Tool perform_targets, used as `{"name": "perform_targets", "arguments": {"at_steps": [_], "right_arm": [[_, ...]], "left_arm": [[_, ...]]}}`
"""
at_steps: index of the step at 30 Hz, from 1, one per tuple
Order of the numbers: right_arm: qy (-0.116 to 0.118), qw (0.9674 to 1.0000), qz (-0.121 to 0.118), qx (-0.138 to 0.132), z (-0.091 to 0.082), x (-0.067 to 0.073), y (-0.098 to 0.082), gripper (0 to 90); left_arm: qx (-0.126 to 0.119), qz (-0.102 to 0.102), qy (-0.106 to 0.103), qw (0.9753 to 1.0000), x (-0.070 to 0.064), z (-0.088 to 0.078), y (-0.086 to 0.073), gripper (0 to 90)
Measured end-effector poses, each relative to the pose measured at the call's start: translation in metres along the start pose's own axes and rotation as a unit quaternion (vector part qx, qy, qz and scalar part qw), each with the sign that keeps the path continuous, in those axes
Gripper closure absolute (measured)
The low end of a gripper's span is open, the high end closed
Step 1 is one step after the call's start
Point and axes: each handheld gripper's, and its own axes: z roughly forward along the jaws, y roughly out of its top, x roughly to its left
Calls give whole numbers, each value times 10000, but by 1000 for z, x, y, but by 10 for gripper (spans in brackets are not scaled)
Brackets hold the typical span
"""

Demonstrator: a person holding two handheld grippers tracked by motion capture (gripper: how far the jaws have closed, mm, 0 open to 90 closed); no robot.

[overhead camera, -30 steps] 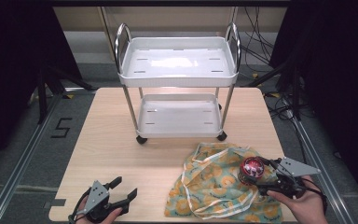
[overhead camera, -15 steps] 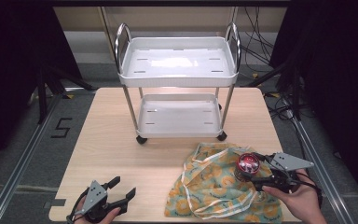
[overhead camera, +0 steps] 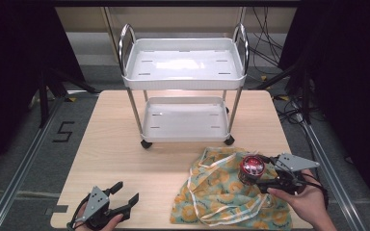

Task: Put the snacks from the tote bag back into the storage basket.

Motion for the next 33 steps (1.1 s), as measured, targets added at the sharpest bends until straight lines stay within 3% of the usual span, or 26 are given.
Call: {"name": "perform_targets", "arguments": {"at_steps": [1, 3, 4, 8, 9, 19, 21, 22, 27, 30, 33], "right_arm": [[21, 9999, -130, -5, 1, -3, 1, 261], [19, 10000, -3, -68, 4, 1, 1, 261], [72, 9999, -135, 13, 4, -1, 2, 261], [64, 9998, -147, -69, 8, 0, 5, 261], [38, 9999, -40, -83, 8, 1, 6, 261], [191, 9997, -166, 10, 17, 1, 14, 261], [157, 9999, -62, 10, 17, 3, 14, 261], [173, 9997, -175, 14, 18, 2, 15, 261], [224, 9997, -74, 22, 24, 5, 15, 261], [275, 9994, -176, 58, 25, 4, 16, 261], [268, 9995, -132, 32, 27, 5, 16, 261]], "left_arm": [[2, -2, -2, 10000, 0, 0, 0, 277], [4, -11, 8, 10000, 0, -1, 0, 277], [25, 7, 13, 10000, 0, -1, 0, 277], [47, 32, 12, 10000, -1, 0, 0, 278], [48, 28, 9, 10000, -1, 0, 0, 279], [-24, 14, -12, 10000, -1, 0, 0, 284], [53, 103, -1, 9999, 0, -1, 1, 285], [19, 75, -1, 10000, -1, 0, 1, 286], [45, 66, 70, 9999, -2, 0, 1, 289], [27, 96, 49, 9999, -1, 0, 1, 289], [-6, 90, 56, 9999, -1, 0, 1, 289]]}}
